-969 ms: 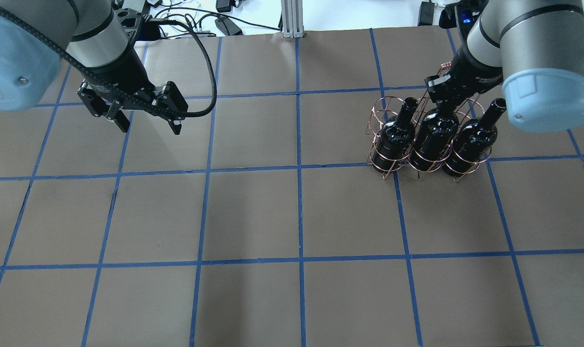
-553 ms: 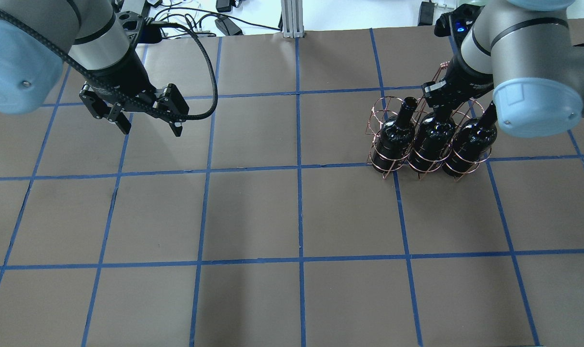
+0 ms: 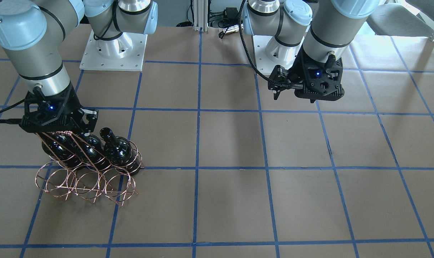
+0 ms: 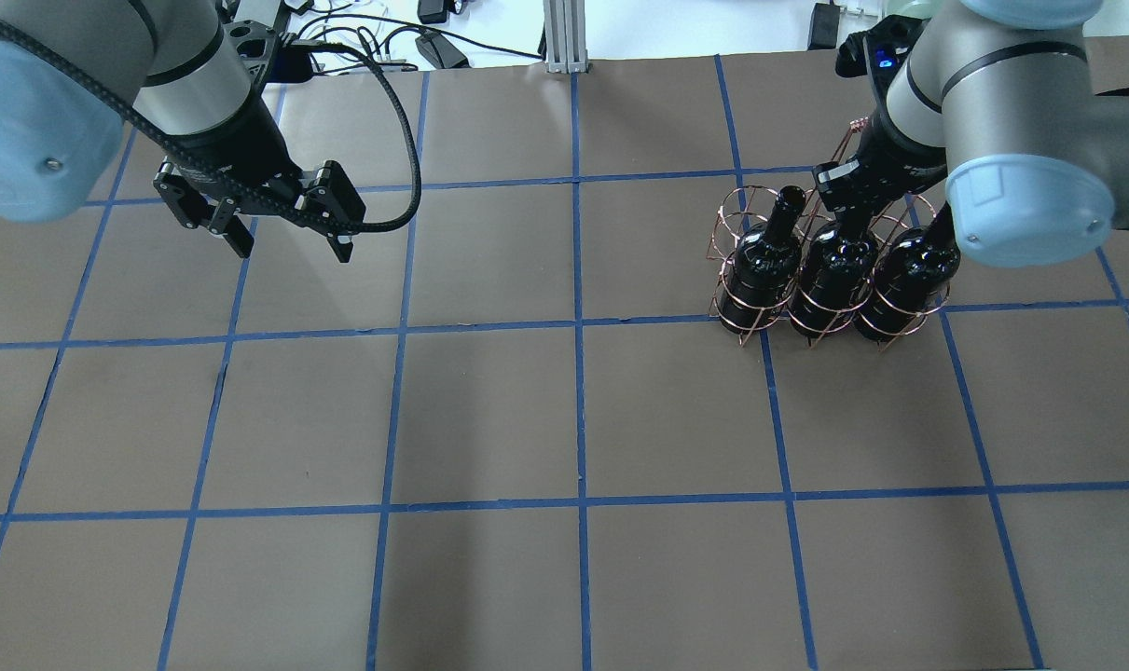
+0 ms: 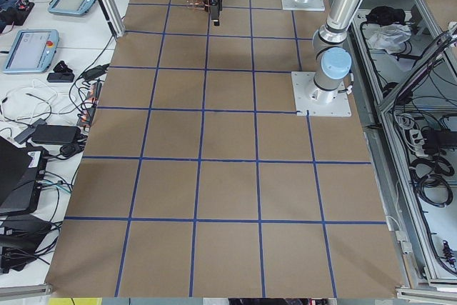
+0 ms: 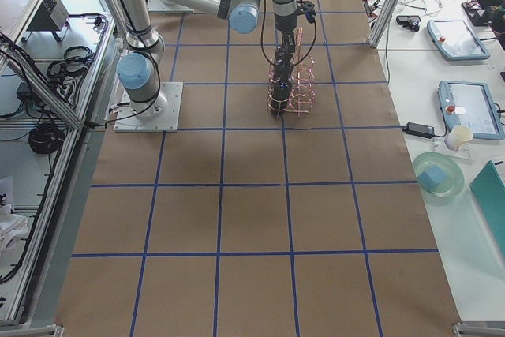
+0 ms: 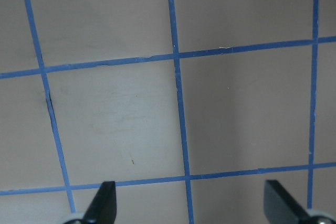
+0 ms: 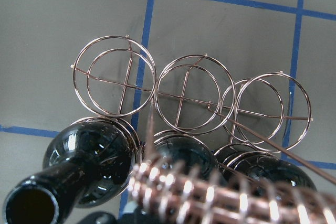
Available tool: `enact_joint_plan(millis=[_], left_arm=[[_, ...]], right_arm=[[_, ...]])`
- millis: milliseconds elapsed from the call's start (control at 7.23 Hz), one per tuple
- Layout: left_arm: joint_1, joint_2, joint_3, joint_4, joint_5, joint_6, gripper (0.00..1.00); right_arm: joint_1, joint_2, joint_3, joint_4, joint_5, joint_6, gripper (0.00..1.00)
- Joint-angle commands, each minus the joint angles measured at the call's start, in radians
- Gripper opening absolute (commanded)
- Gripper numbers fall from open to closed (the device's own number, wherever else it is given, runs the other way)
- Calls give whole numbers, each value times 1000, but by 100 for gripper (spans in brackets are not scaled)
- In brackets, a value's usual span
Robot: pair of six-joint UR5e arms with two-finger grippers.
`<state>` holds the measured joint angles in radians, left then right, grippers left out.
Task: Place wine into wine basket
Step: 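Open the right gripper to release the bottle in the rack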
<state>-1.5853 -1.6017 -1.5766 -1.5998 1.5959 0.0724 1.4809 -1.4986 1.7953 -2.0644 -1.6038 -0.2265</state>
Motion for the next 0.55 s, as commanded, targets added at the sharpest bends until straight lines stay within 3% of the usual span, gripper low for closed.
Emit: enact_joint_plan(millis=[0,138,415], left_arm=[[-1,-1,-2,3,-1,0,100],[-1,-1,-2,4,-1,1,100],[1,-1,-2,4,-1,0,100]], right_arm=[[2,-11,-25,9,-12,27,100],[4,-17,-63,13,-7,27,100],[15,-67,-208,299,-1,76,100]])
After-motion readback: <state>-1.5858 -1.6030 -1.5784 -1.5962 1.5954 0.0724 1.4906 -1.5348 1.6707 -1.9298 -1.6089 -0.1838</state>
